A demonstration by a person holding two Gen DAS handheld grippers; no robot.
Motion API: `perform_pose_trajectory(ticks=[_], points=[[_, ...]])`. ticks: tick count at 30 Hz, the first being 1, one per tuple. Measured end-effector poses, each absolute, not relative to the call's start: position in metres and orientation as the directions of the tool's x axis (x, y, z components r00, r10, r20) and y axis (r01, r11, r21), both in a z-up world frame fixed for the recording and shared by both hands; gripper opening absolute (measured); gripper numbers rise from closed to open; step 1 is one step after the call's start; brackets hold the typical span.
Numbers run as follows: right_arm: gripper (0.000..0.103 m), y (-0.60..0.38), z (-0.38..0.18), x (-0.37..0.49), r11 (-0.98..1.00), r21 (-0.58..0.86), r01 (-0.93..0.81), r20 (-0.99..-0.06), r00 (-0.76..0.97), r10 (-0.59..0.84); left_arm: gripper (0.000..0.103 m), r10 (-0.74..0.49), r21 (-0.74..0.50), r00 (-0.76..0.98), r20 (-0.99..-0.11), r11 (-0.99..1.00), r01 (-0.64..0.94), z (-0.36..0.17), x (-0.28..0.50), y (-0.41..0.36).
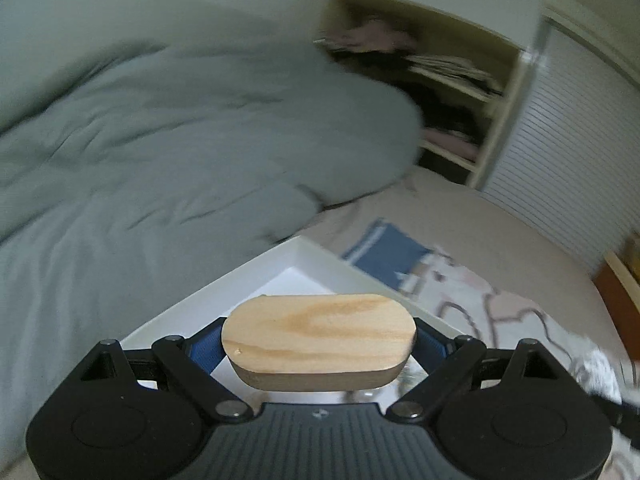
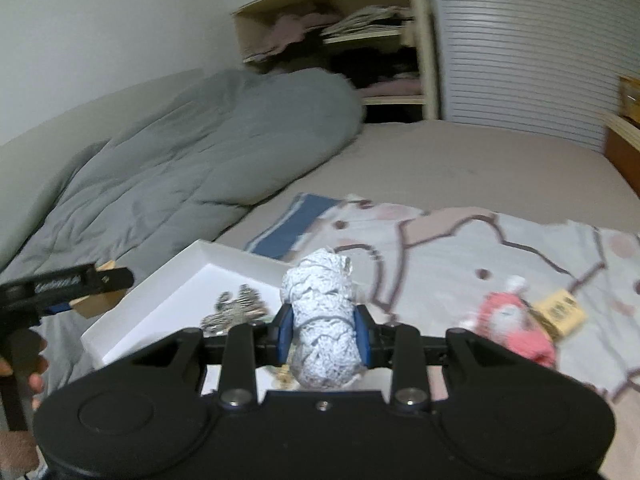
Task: Organize objects
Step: 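Carry the wooden block and white ball over the white box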
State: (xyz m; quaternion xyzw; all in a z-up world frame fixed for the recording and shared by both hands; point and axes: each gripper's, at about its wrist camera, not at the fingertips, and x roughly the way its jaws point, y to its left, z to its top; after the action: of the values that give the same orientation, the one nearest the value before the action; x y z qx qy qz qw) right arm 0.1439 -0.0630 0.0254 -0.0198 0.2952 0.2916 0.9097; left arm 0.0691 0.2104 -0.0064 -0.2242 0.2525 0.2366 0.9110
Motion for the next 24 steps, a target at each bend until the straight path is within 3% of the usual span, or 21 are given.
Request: perform_pose_trajectory(ticks=[9,24], points=[[0.033,-0.010,0.015,0.149,0.727,0.059,-0.684,-0.576,0.571,0.585,0.093,0.415,-0.370,0.652,-0.635,0.578,-0.728,-0.030,0.059,0.248],[0.033,0.045,-0.010,0.159,0.491,-0.011,-0.871,-0.635,0.386,0.669,0.093,0.447,-0.383,0.552,-0.704,0.415,-0.825,-0.049,0.064,0.265]])
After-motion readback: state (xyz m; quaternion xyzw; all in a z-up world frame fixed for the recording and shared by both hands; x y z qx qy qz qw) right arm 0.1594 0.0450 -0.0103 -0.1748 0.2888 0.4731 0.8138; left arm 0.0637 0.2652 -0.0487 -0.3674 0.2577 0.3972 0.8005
